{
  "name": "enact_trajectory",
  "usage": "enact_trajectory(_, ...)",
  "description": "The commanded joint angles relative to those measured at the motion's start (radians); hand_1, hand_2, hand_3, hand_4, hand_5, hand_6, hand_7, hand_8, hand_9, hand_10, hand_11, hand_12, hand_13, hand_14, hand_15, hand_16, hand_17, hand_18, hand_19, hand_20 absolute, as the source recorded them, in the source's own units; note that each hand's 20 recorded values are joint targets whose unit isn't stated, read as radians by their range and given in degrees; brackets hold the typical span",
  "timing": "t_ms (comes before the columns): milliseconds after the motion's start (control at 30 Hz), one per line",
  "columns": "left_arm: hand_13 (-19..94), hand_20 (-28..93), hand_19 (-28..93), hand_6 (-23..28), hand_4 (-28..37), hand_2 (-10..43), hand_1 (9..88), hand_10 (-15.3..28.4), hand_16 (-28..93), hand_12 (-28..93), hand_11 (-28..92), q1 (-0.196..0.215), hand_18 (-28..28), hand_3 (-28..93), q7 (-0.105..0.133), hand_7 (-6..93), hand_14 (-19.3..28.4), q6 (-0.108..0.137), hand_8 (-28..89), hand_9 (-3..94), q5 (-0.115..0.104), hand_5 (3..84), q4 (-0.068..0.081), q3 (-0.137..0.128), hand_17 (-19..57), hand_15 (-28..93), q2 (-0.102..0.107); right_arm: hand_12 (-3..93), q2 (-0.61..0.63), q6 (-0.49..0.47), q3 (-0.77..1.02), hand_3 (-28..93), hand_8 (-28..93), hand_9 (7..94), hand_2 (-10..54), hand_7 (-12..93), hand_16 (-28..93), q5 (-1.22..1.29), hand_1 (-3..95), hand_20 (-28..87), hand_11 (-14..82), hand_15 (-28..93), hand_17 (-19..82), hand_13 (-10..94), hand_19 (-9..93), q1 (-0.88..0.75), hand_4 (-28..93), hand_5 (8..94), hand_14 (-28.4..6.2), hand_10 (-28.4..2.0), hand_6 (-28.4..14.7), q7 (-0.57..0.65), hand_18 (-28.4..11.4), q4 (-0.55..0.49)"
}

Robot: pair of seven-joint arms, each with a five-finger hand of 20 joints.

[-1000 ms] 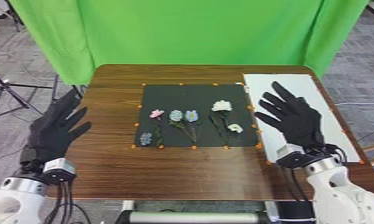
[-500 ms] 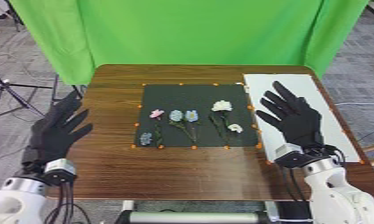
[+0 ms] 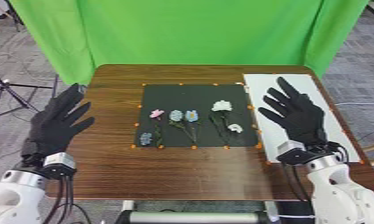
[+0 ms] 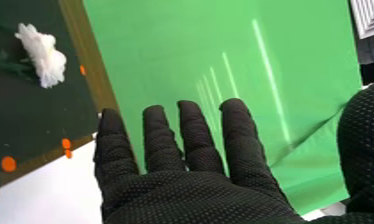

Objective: Arrange flowers

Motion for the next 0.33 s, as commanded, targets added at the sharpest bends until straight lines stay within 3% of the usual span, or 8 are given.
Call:
enact_trajectory(33, 11, 6, 36, 0.5, -28.3, -2.8, 19.4, 8.2, 10, 23, 5, 0.04, 21.5, 67, 0.027, 16.8, 11.4, 0.037, -8, 14.4, 0.004, 17.7, -0.009, 0.0, -13.6, 9, 0.007, 22.3, -0.014, 0.013, 0.019, 78, -7, 25.4, -0.5, 8, 35, 0.025, 11.5, 17, -0.8, -6, -1, 17, 24, -0.037, -25, 24.7, -12.2, -12.0, -2.7, -0.016, -18.2, -0.023)
enact_trajectory(100, 11, 6, 36, 0.5, -28.3, -2.8, 19.3, 8.2, 10, 23, 5, 0.02, 20.8, 67, 0.031, 16.8, 11.4, 0.041, -8, 14.5, 0.0, 17.8, -0.001, 0.021, -13.4, 9, -0.005, 22.3, -0.018, 0.022, 0.02, 78, -7, 25.3, -0.5, 8, 35, 0.032, 11.6, 17, -0.7, -6, -1, 18, 24, -0.045, -25, 24.9, -12.0, -12.0, -2.9, -0.012, -18.2, -0.024)
enact_trajectory(200, 12, 7, 36, 0.6, -28.3, -2.8, 19.3, 8.3, 10, 22, 5, 0.053, 20.0, 68, 0.009, 16.9, 11.4, 0.016, -8, 14.7, -0.007, 18.2, -0.012, 0.002, -12.9, 9, -0.015, 22.4, -0.029, 0.031, -0.004, 78, -7, 25.4, -0.4, 8, 35, 0.042, 11.5, 17, -0.6, -5, -1, 18, 25, -0.044, -25, 25.0, -11.6, -12.1, -3.0, -0.03, -18.3, -0.016)
enact_trajectory(233, 12, 7, 36, 0.6, -28.3, -2.7, 19.3, 8.4, 10, 22, 5, 0.066, 19.9, 68, 0.013, 17.0, 11.3, 0.018, -8, 14.8, -0.019, 18.3, -0.016, -0.002, -12.9, 9, -0.023, 22.4, -0.027, 0.035, -0.014, 78, -7, 25.6, -0.4, 8, 36, 0.038, 11.6, 18, -0.5, -5, -1, 18, 25, -0.04, -25, 25.2, -11.5, -12.1, -3.0, -0.043, -18.3, -0.012)
enact_trajectory(267, 12, 7, 36, 0.6, -28.3, -2.7, 19.4, 8.4, 10, 22, 6, 0.076, 20.0, 68, 0.023, 17.0, 11.3, 0.014, -8, 14.8, -0.048, 18.3, -0.015, -0.003, -12.9, 9, -0.028, 22.5, -0.026, 0.032, -0.015, 78, -7, 26.1, -0.4, 9, 36, 0.04, 11.6, 18, -0.3, -5, -1, 18, 25, -0.039, -25, 25.5, -11.3, -12.2, -3.1, -0.04, -18.4, -0.013)
enact_trajectory(300, 12, 7, 36, 0.6, -28.3, -2.7, 19.4, 8.4, 10, 22, 6, 0.072, 20.2, 68, 0.033, 17.1, 11.2, 0.013, -8, 14.8, -0.084, 18.3, -0.01, 0.005, -13.0, 9, -0.029, 22.6, -0.022, 0.029, -0.01, 78, -7, 26.5, -0.4, 9, 36, 0.043, 11.6, 18, -0.1, -5, -1, 18, 25, -0.041, -25, 25.8, -11.2, -12.3, -3.1, -0.037, -18.4, -0.015)
enact_trajectory(333, 12, 7, 36, 0.6, -28.3, -2.7, 19.3, 8.4, 10, 22, 6, 0.057, 20.3, 68, 0.042, 17.1, 11.3, 0.017, -8, 14.8, -0.098, 18.3, -0.003, 0.017, -13.0, 9, -0.024, 22.6, -0.018, 0.034, -0.007, 78, -7, 26.8, -0.2, 9, 36, 0.043, 11.6, 18, 0.0, -5, -1, 19, 26, -0.043, -25, 26.4, -11.1, -12.2, -3.1, -0.041, -18.5, -0.02)
